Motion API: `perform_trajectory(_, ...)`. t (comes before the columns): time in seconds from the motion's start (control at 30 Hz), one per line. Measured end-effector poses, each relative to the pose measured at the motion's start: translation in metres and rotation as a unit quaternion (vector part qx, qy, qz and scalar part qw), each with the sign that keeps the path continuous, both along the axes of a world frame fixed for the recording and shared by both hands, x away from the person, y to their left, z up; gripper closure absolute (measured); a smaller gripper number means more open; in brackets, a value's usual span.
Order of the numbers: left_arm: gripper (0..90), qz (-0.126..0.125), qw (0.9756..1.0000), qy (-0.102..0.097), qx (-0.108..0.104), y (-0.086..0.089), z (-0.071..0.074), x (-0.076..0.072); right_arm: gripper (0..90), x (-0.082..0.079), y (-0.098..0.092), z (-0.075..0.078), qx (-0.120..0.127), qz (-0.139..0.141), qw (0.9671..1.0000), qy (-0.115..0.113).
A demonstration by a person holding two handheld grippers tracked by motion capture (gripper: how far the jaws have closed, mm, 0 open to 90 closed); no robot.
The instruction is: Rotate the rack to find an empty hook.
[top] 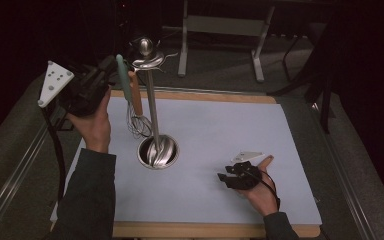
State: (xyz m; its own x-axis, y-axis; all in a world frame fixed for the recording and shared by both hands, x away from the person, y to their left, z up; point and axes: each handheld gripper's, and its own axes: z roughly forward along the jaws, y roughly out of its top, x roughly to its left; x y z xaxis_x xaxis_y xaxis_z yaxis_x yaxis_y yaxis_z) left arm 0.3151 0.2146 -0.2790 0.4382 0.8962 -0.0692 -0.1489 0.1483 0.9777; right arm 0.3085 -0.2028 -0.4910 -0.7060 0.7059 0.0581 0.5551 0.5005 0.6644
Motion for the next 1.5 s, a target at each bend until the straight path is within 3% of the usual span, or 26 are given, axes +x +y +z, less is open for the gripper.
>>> perform_trajectory(0.6, 90.0, 0.014, 0.9996, 0.026, -0.001, 0.006, 0.003, 0.017, 55.5, 0.0, -0.001, 0.0, 0.003, -0.003, 1.0, 0.0)
perform_trajectory(1.03, 89.9, 0.014, 0.9997, 0.017, -0.005, 0.006, 0.002, 0.012, 55.6, 0.0, -0.004, 0.001, 0.004, -0.005, 1.0, -0.001)
perform_trajectory(1.27, 89.4, 0.013, 0.9997, 0.019, 0.005, 0.006, -0.001, 0.009, 55.5, 0.0, -0.005, 0.001, 0.006, -0.008, 1.0, -0.002)
perform_trajectory(1.5, 88.9, 0.017, 0.9995, 0.025, -0.001, 0.013, -0.008, 0.006, 55.5, 0.0, -0.006, 0.001, 0.007, -0.01, 0.9999, -0.001)
